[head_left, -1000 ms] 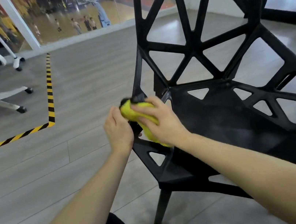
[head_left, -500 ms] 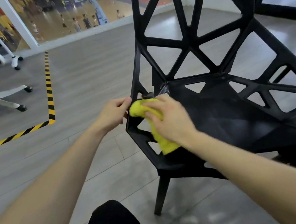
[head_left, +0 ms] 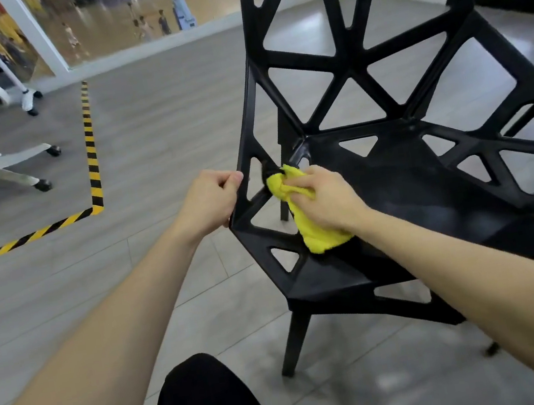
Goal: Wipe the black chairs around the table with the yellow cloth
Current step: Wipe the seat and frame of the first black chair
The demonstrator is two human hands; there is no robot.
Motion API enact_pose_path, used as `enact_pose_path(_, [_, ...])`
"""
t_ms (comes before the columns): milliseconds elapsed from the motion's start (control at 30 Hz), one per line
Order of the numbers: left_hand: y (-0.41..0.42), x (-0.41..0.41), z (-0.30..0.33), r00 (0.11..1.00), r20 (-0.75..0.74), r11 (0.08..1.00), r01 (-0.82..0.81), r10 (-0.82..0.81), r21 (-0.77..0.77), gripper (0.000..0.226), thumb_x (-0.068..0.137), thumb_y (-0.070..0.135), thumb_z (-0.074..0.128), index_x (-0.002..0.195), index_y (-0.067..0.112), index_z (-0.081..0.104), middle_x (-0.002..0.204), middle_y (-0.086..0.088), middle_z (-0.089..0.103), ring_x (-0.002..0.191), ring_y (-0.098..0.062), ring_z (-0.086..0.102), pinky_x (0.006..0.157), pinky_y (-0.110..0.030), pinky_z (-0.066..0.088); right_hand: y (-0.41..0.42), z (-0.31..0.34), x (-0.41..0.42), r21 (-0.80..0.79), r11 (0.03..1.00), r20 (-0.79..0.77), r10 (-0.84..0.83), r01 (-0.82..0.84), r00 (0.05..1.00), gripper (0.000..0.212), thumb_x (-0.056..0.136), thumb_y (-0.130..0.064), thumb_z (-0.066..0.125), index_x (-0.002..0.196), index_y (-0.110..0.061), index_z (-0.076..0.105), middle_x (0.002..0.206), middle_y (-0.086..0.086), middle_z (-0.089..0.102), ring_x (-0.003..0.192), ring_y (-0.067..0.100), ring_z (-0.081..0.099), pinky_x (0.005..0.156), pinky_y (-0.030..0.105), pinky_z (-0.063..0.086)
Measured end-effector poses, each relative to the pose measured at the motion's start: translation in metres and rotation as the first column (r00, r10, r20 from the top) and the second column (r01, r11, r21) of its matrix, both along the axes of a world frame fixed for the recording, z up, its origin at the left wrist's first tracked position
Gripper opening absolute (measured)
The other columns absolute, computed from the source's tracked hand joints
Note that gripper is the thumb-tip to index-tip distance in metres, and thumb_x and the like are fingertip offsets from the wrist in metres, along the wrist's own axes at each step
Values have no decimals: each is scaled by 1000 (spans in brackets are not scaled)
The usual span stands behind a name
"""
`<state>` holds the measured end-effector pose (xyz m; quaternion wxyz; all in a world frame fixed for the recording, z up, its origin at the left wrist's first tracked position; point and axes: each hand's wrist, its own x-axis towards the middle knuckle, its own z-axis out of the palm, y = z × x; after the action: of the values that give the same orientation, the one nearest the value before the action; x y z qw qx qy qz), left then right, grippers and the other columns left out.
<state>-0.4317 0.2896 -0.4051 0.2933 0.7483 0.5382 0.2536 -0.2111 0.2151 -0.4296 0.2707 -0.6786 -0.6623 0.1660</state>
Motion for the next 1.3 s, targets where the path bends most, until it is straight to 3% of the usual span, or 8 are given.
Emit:
enact_pose_path(100, [-1,3,-2,999,13,999,-40,40,14,39,113,28,53,98,2,78,74,-8,65,60,-19,56,64,-36,49,-25,24,-32,85,972,-44,221,-217,974,27,99,-29,71,125,-34,78,119,-6,67,110,16,61,101,34,48])
enact_pose_path(333, [1,-1,-16,992,119,999,-35,37,-26,53,105,50,49,86,5,67,75,-5,56,67,-18,52,62,-37,50,-138,-17,-20,241,890,428,262,-388,865,45,100,-29,61,145,-29,63,148,-1,55,120,29,54,98,42,45])
enact_pose_path(533, [-7,-2,-25,985,171,999,-31,35,-28,44,107,53,47,90,18,66,83,-2,54,76,-14,46,71,-34,35,-82,-35,-109,338,939,291,-43,-61,956,48,108,-29,53,146,-1,57,161,27,40,152,43,36,129,52,24])
enact_pose_path(700, [-15,0,-23,979,186,997,-78,82,-28,42,107,53,46,83,21,57,80,1,51,74,-13,43,70,-34,32,-123,-33,-55,319,931,376,49,-179,925,47,107,-33,51,148,-13,59,162,16,45,150,35,42,124,49,31])
enact_pose_path(900, [-71,23,-70,765,509,915,-269,393,-302,60,104,79,24,102,51,77,110,-3,81,104,-35,75,98,-52,58,-174,-43,35,430,767,243,-607,477,757,42,100,-34,56,129,-8,73,137,26,61,125,46,56,112,54,42])
enact_pose_path(1000, [-89,30,-76,699,553,890,-317,453,-328,64,107,76,27,137,37,68,144,0,69,136,-24,63,119,-43,46,-151,-59,-68,491,837,256,-404,242,878,44,99,-28,61,138,-10,69,146,25,60,135,44,56,115,54,42])
enact_pose_path(1167, [-92,31,-84,738,501,892,-369,452,-263,78,103,79,26,125,19,71,123,-2,74,120,-24,66,112,-44,48,-156,-60,-67,506,861,316,-132,-49,940,36,104,-32,64,134,-15,73,147,19,61,140,38,56,116,51,44])
enact_pose_path(1300, [-86,47,-75,699,502,860,-427,510,-279,70,109,71,24,154,28,55,119,20,61,123,-12,54,109,-31,39,-203,-56,77,550,771,198,-494,322,847,36,97,-30,67,127,-13,77,140,19,65,136,37,59,117,59,41])
